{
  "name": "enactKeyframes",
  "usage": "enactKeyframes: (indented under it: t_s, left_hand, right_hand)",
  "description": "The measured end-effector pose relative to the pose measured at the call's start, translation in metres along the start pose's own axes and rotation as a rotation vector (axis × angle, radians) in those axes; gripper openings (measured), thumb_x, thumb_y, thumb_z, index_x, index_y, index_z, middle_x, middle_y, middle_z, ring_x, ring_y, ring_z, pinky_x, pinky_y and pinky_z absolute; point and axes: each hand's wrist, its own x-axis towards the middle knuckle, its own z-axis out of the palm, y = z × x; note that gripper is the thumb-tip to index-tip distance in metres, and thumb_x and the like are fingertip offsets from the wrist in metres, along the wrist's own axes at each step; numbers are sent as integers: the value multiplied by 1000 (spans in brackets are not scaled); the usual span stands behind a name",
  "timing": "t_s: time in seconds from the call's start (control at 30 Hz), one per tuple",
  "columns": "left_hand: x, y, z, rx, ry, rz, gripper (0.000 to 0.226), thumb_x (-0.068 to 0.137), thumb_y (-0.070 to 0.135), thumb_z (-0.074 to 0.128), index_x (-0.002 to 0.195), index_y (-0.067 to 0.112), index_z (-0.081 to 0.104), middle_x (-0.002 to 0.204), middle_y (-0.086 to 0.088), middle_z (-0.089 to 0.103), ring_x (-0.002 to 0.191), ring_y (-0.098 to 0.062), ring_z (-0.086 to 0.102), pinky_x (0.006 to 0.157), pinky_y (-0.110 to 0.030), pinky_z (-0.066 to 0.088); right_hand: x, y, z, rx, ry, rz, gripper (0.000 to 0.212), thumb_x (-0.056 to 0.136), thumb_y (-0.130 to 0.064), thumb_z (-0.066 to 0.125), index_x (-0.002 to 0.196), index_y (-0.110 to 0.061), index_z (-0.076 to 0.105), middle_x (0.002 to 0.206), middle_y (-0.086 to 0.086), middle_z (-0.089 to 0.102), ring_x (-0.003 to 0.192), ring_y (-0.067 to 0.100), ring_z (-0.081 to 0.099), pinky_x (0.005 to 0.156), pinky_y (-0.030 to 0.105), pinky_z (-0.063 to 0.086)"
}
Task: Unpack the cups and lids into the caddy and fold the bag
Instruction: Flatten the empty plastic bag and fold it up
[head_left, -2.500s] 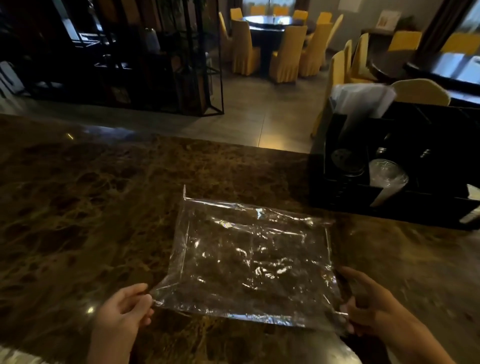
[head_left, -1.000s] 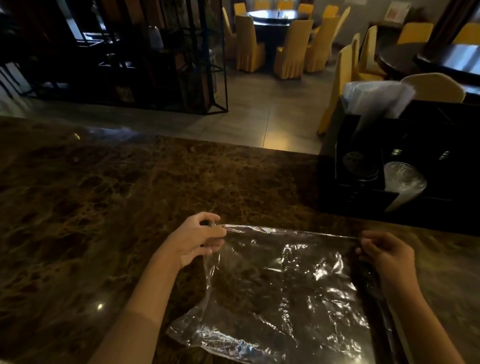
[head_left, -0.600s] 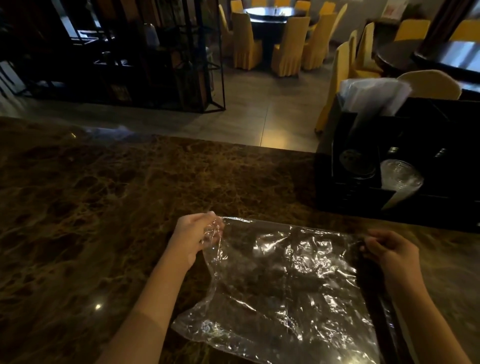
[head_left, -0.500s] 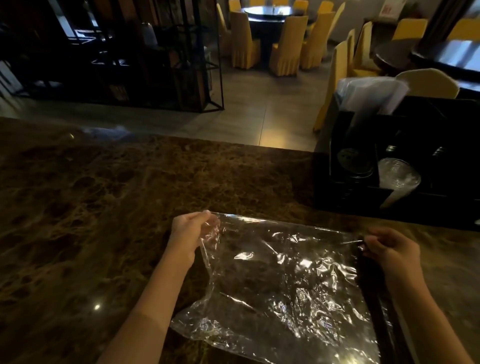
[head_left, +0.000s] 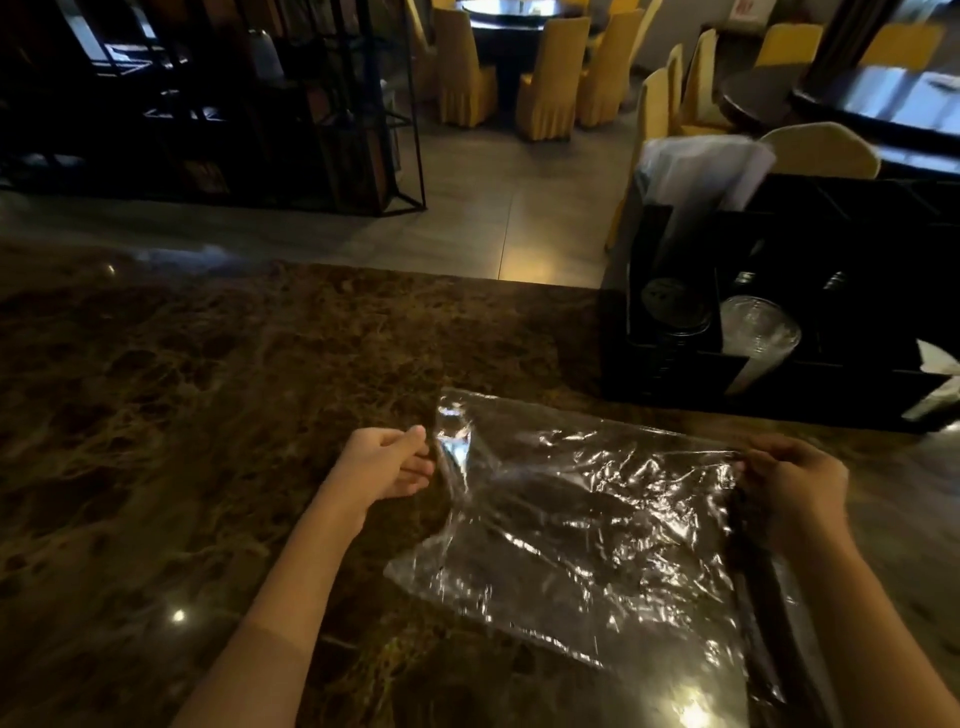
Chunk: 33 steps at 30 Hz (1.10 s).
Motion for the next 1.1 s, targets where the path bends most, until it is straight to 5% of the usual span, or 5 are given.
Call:
enactKeyframes:
  t_s: [0.1, 0.23, 0.47, 0.77, 1.1]
  left_hand:
    - [-29, -15, -15, 62, -43, -3, 33, 99, 36, 58, 97, 6, 73, 85, -15, 77, 72, -21, 73, 62, -27, 58]
    - [-66, -33, -14, -22, -107, -1, 39, 90, 42, 63, 98, 5, 73, 84, -16, 76, 74, -24, 73, 63, -28, 58]
    - [-87, -34, 4, -111, 40, 77, 14, 86, 25, 75, 89, 11, 76, 78, -8, 75, 66, -18, 71, 59, -26, 57]
    - [-86, -36, 14, -78, 192, 117, 13, 92, 7, 67, 86, 14, 77, 78, -5, 75, 68, -13, 71, 58, -19, 55]
    - [-81, -48, 1, -147, 377, 166, 25, 91, -2, 65, 95, 22, 72, 82, -6, 70, 63, -6, 66, 54, -18, 52]
  right_hand:
    - [-3, -4, -19, -190, 38, -49, 14, 92, 0, 61, 104, -3, 68, 92, 21, 69, 76, 30, 65, 70, 35, 51]
    - [-18, -34, -13, -683, 127, -522, 28, 89, -1, 61, 116, 1, 68, 111, 29, 67, 101, 40, 65, 87, 45, 51]
    - [-46, -84, 115, -704, -627, -801, 23, 98, -12, 59, 120, -9, 68, 110, 2, 70, 98, 12, 66, 84, 21, 50]
    - [-41, -79, 221, -662, -856, -477, 24, 101, -21, 57, 109, -4, 71, 100, 12, 73, 95, 27, 70, 94, 46, 56]
    - [-18, -74, 223, -631, -821, -296, 18, 97, -15, 62, 86, -3, 69, 79, 10, 68, 73, 19, 66, 73, 35, 58]
